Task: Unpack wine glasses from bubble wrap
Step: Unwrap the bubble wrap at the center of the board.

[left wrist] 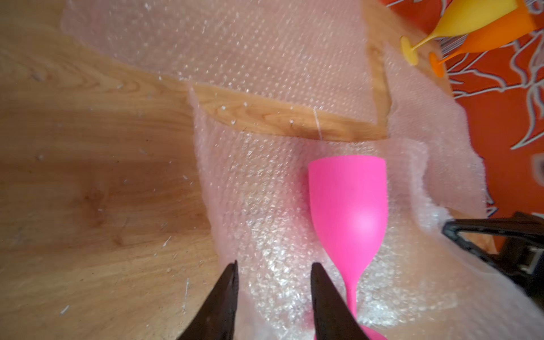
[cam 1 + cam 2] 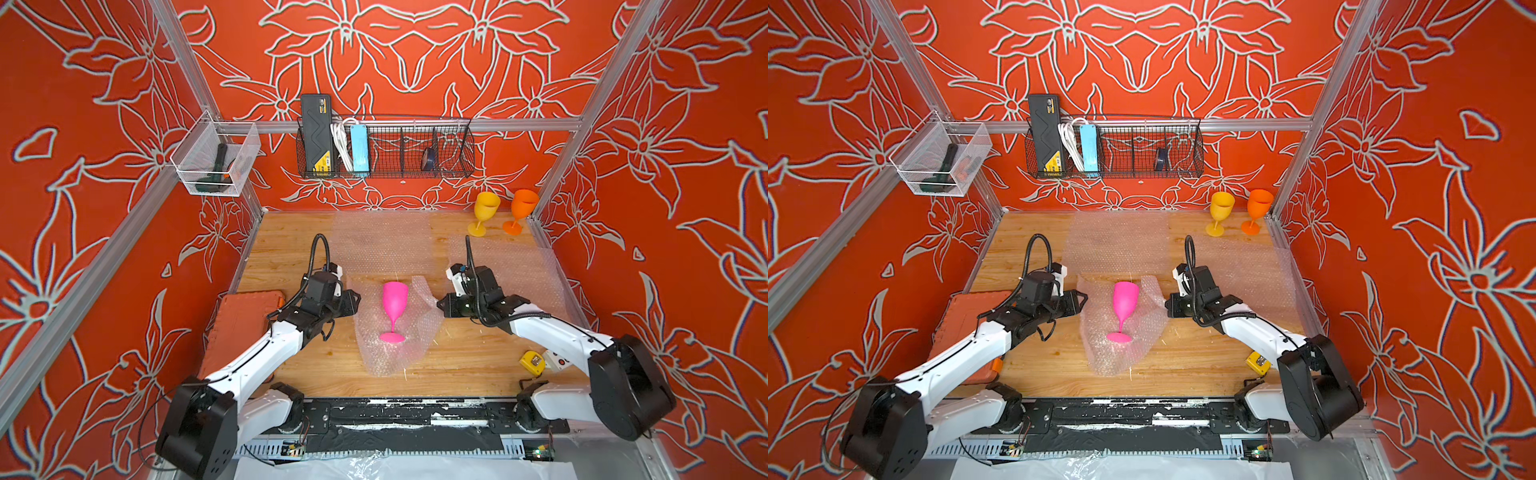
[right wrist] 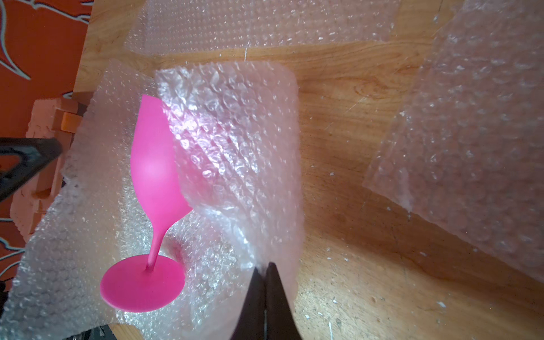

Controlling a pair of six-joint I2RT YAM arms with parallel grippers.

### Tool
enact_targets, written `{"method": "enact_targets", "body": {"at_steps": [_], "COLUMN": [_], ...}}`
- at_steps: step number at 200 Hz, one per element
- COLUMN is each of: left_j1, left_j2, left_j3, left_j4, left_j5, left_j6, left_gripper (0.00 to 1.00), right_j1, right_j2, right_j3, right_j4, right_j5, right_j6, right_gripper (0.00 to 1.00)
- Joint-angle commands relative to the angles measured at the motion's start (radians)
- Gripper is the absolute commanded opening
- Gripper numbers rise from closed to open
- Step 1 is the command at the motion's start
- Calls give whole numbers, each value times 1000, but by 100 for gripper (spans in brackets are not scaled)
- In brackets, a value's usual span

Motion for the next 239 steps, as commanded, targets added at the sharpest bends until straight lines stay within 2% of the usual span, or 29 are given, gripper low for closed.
{"method": "enact_targets", "body": {"at_steps": [1, 16, 27, 56, 71, 93, 150, 186, 205, 239], "left_j1": [4, 3, 1, -9, -10, -11, -10, -10, -10, -10], "left_j2": [-64, -77, -117, -93, -26, 22, 45, 58, 82, 132], "left_j3": [88, 123, 122, 62, 16, -39, -49, -67, -84, -119], "left_j4": [-33, -42, -21, 40, 71, 115, 117, 138, 163, 226], "left_j5": [18, 53, 95, 160, 180, 200, 147, 155, 162, 198], "left_j6": [-9, -18, -36, -65, -71, -77, -48, -53, -58, -81], "left_gripper": [40, 40, 40, 40, 41, 41, 42, 42, 42, 41], "right_j1": [-6, -6, -6, -7, -11, -19, -54, -63, -63, -61], "right_j2": [-7, -3, -3, -14, -25, -44, -82, -118, -130, -96], "right_j3": [-21, -26, -32, -32, -28, -15, 22, 82, 113, 131], "right_j4": [-7, -9, -9, -32, -57, -106, -189, -250, -256, -204], "right_j5": [6, 5, 8, 16, 28, 53, 83, 101, 54, -103], "right_j6": [-9, -12, -13, -24, -37, -66, -121, -150, -142, -94], "right_gripper": [1, 4, 9, 31, 43, 52, 53, 53, 55, 60]}}
